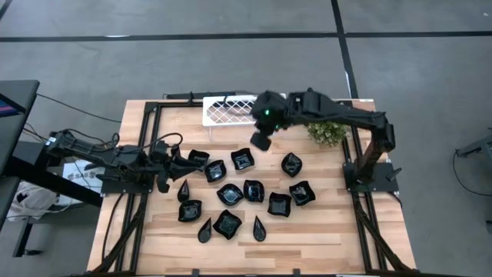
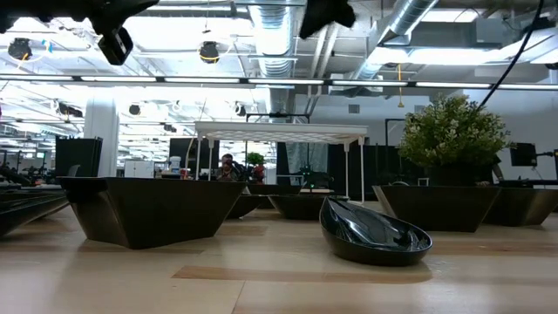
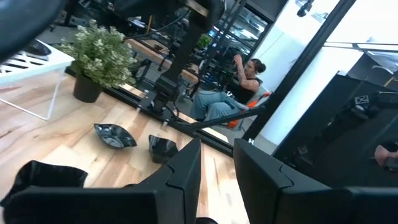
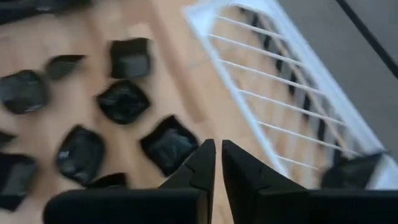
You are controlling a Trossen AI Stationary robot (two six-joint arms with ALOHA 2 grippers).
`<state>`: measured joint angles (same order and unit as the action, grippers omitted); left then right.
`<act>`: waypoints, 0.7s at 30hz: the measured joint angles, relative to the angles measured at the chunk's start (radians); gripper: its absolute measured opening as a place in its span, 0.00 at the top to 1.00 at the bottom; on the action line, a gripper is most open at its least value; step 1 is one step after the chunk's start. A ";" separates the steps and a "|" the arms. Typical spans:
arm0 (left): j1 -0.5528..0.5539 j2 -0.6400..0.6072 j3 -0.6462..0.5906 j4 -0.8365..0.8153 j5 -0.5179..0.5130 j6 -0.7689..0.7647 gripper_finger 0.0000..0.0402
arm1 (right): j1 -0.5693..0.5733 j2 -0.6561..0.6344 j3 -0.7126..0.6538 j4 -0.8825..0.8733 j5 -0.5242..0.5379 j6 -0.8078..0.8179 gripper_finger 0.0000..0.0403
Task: Pick & Place Mini shaped plates
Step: Stack the black drop shaped plate on top of the black drop shaped plate on the shelf
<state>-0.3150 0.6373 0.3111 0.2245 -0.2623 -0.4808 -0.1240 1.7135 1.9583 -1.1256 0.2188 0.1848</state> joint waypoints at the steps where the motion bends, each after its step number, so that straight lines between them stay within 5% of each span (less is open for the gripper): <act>1: -0.005 0.000 0.000 0.000 0.000 -0.001 0.76 | 0.022 0.001 0.000 0.002 0.000 0.000 0.95; 8: -0.039 0.000 0.000 0.000 0.000 -0.007 0.76 | 0.142 -0.007 0.000 -0.024 0.070 0.005 0.98; 21: -0.073 0.000 0.000 0.000 -0.002 -0.026 0.76 | 0.366 -0.094 0.000 -0.248 0.457 0.253 1.00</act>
<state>-0.3878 0.6373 0.3107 0.2243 -0.2644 -0.5068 0.2416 1.6193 1.9582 -1.3734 0.6754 0.4375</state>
